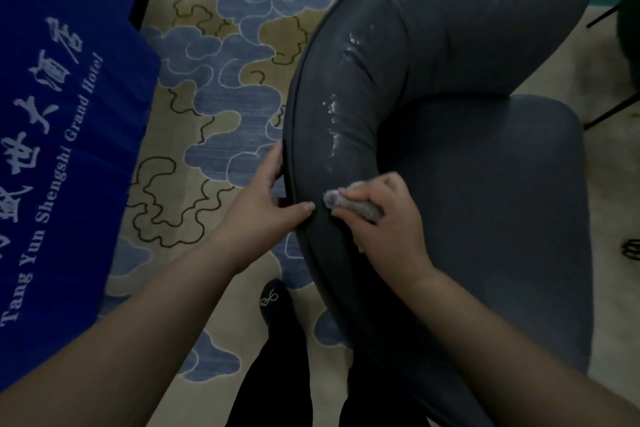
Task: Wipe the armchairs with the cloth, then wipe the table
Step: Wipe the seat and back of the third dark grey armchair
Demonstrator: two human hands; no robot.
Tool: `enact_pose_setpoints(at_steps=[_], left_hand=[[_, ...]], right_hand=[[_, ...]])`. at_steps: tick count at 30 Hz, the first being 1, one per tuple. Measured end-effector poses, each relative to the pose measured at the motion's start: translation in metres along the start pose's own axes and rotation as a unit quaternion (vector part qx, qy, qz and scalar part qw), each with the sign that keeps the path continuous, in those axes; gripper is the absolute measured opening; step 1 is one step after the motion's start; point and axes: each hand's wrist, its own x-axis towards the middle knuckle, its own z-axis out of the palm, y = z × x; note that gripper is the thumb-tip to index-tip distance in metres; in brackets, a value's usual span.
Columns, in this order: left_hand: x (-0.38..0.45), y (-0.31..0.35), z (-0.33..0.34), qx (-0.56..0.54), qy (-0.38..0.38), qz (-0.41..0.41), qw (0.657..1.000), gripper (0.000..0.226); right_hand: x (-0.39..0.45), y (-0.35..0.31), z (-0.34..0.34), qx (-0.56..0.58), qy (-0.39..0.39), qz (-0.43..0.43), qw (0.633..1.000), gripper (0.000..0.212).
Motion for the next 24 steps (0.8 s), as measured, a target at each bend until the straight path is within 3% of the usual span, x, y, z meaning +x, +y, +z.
enact_pose_setpoints(at_steps=[3, 8, 15, 20, 24], left_hand=[[0.015, 0.004, -0.010, 0.001, -0.024, -0.013, 1.000, 0.094], [0.037, 0.016, -0.018, -0.009, -0.051, -0.009, 0.999, 0.087], [0.067, 0.028, -0.029, 0.038, -0.076, 0.015, 0.996, 0.097], [0.073, 0.025, -0.034, 0.026, -0.098, 0.016, 0.995, 0.092], [0.081, 0.027, -0.035, 0.032, -0.098, 0.008, 0.995, 0.091]], right_hand=[[0.026, -0.003, 0.009, -0.014, 0.012, 0.016, 1.000, 0.021], [0.099, -0.006, 0.024, -0.037, 0.060, 0.027, 0.997, 0.017], [0.040, -0.002, 0.017, 0.020, 0.073, 0.046, 0.996, 0.019], [0.123, -0.009, 0.029, -0.035, 0.095, 0.038, 0.994, 0.017], [0.161, -0.004, 0.031, -0.014, 0.139, 0.055, 0.989, 0.018]])
